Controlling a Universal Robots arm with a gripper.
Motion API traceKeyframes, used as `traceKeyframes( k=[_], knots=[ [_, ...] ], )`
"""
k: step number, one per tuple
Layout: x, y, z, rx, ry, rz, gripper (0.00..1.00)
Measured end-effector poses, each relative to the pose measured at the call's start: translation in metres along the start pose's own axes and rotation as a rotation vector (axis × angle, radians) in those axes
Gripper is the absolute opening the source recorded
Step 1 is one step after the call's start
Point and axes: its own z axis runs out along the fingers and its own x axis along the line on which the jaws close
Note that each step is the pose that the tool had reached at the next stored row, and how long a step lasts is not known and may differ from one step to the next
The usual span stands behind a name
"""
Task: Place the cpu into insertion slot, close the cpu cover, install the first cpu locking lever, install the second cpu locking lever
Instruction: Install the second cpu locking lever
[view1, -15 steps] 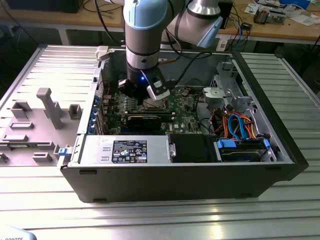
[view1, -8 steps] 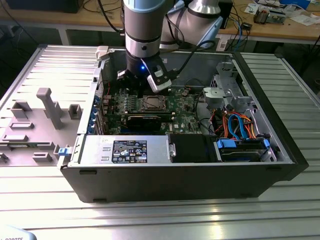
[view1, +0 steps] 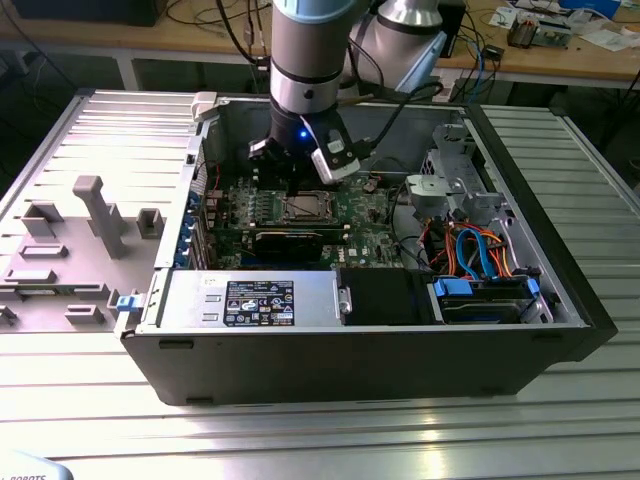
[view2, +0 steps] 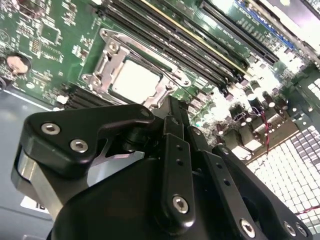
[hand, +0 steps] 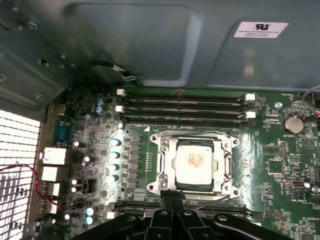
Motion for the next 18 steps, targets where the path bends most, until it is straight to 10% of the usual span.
traceKeyframes(
  k=[6,18],
  knots=[
    [-0.009,-0.0021,0.0007,0.0021,0.022,0.016,0.11],
    [-0.0127,-0.0178,0.003,0.0013,0.0399,0.029,0.11]
  ],
)
